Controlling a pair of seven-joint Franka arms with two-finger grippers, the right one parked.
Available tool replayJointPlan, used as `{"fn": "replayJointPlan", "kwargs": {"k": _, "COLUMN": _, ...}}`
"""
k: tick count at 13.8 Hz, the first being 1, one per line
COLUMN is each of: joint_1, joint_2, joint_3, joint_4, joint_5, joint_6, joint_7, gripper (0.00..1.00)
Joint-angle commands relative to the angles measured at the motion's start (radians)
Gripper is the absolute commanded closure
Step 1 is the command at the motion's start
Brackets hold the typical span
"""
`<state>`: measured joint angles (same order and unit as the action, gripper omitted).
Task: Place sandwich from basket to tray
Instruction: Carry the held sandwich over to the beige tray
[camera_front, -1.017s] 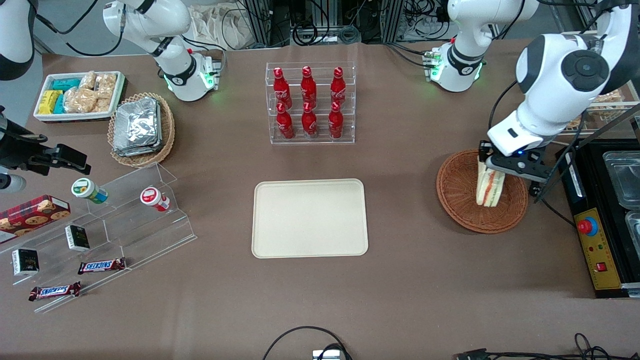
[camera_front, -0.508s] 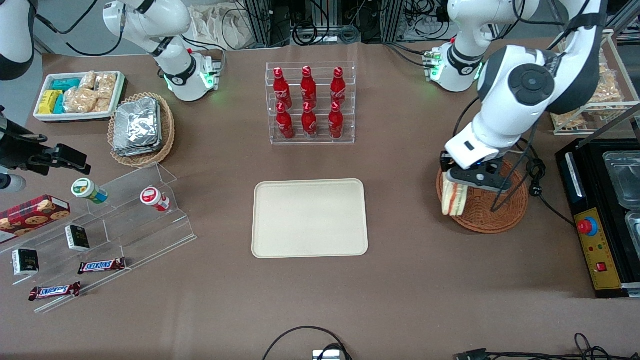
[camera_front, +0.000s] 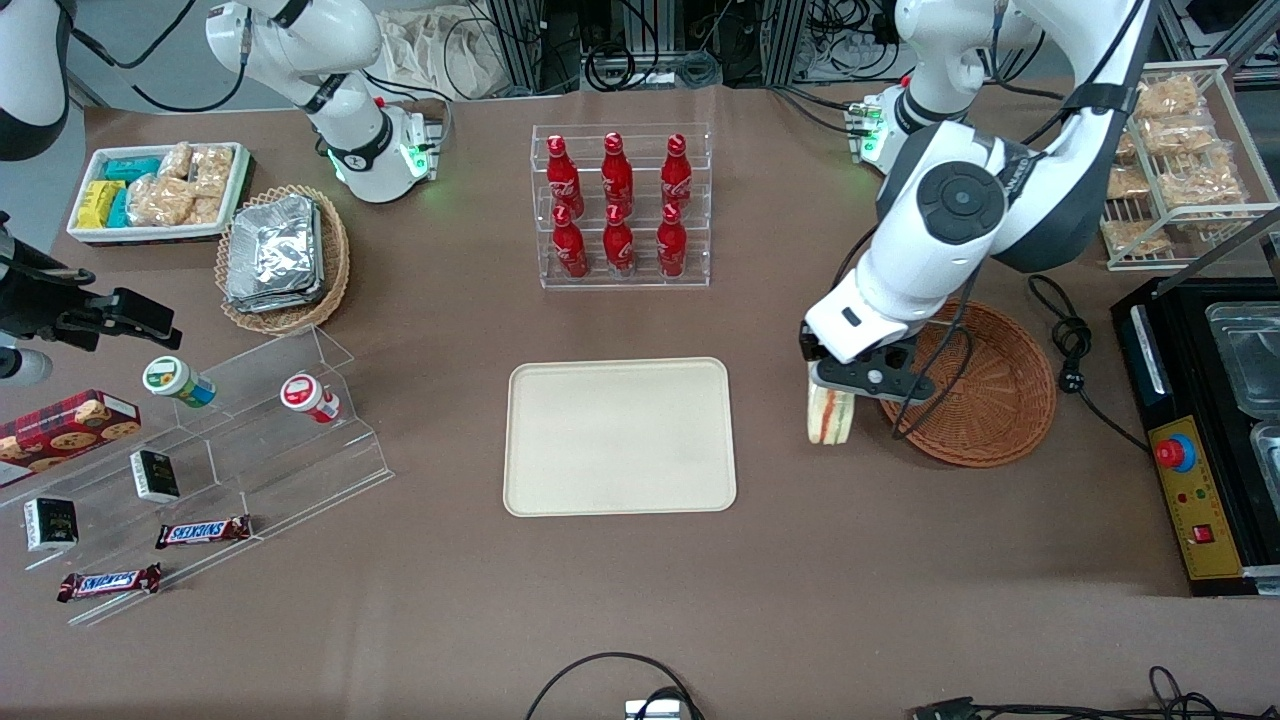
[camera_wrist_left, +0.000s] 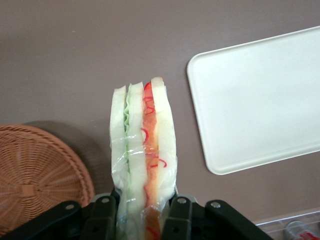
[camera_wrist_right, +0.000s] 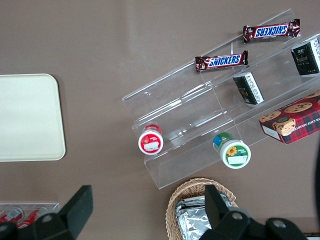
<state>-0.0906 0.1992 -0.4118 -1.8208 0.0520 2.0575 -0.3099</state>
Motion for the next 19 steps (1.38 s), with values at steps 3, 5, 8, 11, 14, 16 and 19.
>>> {"fn": "replayJointPlan", "kwargs": {"k": 3, "joint_1": -0.118, "joint_2": 0.164, "joint_3": -0.002, "joint_4": 0.162, "joint_5": 0.136, "joint_6": -0.023, "joint_7": -0.211, "gripper": 0.67}}
{"fn": "replayJointPlan", "kwargs": {"k": 5, "joint_1": -0.156, "joint_2": 0.239, "joint_3": -0.002, "joint_4": 0.219, "joint_5": 0.167, "joint_6": -0.022, "joint_7": -0.262, "gripper": 0.67}}
{"fn": "replayJointPlan", "kwargs": {"k": 8, "joint_1": -0.201, "joint_2": 0.334, "joint_3": -0.001, "joint_4": 0.294, "joint_5": 0.178, "joint_6": -0.02, "joint_7": -0.29, "gripper": 0.67}}
{"fn": "replayJointPlan", "kwargs": {"k": 11, "joint_1": -0.218, "joint_2": 0.377, "joint_3": -0.001, "joint_4": 0.302, "joint_5": 0.206, "joint_6": 0.015, "joint_7": -0.29, "gripper": 0.66}}
{"fn": "replayJointPlan", "kwargs": {"k": 14, "joint_1": -0.267, "joint_2": 0.426, "joint_3": 0.004, "joint_4": 0.305, "joint_5": 0.219, "joint_6": 0.044, "joint_7": -0.314, "gripper": 0.63}}
{"fn": "replayJointPlan", "kwargs": {"k": 16, "joint_1": -0.271, "joint_2": 0.453, "joint_3": 0.004, "joint_4": 0.304, "joint_5": 0.281, "joint_6": 0.062, "joint_7": -0.38, "gripper": 0.63}}
{"fn": "replayJointPlan", "kwargs": {"k": 19, "joint_1": -0.29, "joint_2": 0.503, "joint_3": 0.004, "joint_4": 0.304, "joint_5": 0.301, "joint_6": 0.127, "joint_7": -0.432, "gripper": 0.63}}
